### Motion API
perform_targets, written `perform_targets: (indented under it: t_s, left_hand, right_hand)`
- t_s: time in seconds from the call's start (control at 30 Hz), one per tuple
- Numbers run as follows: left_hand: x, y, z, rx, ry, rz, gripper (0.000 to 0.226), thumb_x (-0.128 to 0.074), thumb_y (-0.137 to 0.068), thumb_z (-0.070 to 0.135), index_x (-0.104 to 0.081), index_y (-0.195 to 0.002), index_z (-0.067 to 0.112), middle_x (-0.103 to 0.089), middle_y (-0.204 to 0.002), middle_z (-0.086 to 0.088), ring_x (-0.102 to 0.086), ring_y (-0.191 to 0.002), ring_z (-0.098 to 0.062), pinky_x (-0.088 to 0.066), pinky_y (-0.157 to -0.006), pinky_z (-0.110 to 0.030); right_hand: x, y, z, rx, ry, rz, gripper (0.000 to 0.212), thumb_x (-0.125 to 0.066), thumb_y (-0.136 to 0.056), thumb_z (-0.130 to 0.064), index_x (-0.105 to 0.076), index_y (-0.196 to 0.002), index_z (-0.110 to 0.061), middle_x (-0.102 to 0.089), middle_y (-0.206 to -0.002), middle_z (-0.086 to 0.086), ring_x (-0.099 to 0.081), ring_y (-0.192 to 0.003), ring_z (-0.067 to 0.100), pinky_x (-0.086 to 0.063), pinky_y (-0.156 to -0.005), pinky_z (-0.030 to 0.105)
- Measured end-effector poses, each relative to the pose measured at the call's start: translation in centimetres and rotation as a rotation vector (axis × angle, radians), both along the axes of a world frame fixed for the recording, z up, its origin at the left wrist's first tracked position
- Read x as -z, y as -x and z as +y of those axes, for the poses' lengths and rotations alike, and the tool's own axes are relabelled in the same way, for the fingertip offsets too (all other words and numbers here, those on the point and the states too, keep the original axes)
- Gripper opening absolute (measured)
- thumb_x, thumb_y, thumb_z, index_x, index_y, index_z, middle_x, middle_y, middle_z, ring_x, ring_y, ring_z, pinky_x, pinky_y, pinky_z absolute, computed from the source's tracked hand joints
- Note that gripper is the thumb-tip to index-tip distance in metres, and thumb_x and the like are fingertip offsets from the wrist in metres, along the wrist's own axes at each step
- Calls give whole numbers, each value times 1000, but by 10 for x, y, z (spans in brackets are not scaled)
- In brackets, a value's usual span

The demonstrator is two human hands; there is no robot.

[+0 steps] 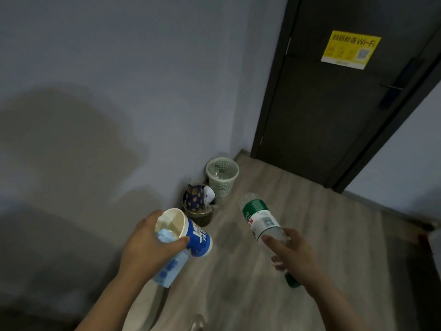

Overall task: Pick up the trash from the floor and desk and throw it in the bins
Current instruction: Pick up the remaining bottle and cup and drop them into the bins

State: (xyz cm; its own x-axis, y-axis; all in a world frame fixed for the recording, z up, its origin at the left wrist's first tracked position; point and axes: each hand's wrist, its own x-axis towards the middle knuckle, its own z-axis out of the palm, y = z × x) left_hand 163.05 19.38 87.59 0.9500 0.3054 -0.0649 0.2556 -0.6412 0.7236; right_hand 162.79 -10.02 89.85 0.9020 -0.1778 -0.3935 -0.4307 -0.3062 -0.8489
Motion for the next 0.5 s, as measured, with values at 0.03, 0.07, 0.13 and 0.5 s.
perform_targets:
  t_s: [0.03, 0.07, 0.13, 0.5]
  left_hand:
    - [0, -20, 3, -3, -5, 7, 79, -82, -59, 48, -46, -127, 30, -52, -109, 5, -52, -91, -14, -43, -76, -28]
    - [0, -39, 6, -2, -11, 18, 77, -82, -58, 49, -47, -125, 31, -52, -108, 6, -52, -89, -14, -42, -75, -28]
    - [-1, -76, 11, 13, -16, 29, 75, -81, -57, 51, -47, -121, 32, -54, -108, 6, -54, -88, -14, -41, -73, -27]
    - [24, -239, 0, 17, -105, 91, 89, -84, -61, 45, -39, -135, 23, -50, -121, -6, -57, -105, -29, -45, -85, -35]
  right_hand:
    - [-1, -19, 2, -6, 12, 8, 44, -74, -80, -32, -53, -114, -15, -67, -87, 13, -61, -58, 24, -50, -54, 33]
    - [-2, -38, 4, -12, 26, 15, 44, -73, -80, -33, -52, -115, -15, -67, -87, 13, -61, -59, 24, -51, -56, 36]
    - [-5, -72, 7, -21, 51, 18, 42, -72, -80, -35, -53, -113, -17, -67, -88, 12, -65, -63, 28, -56, -61, 43]
    - [31, -241, 2, -29, 77, 79, 53, -70, -81, -42, -48, -122, -19, -64, -96, 6, -68, -70, 22, -57, -63, 36]
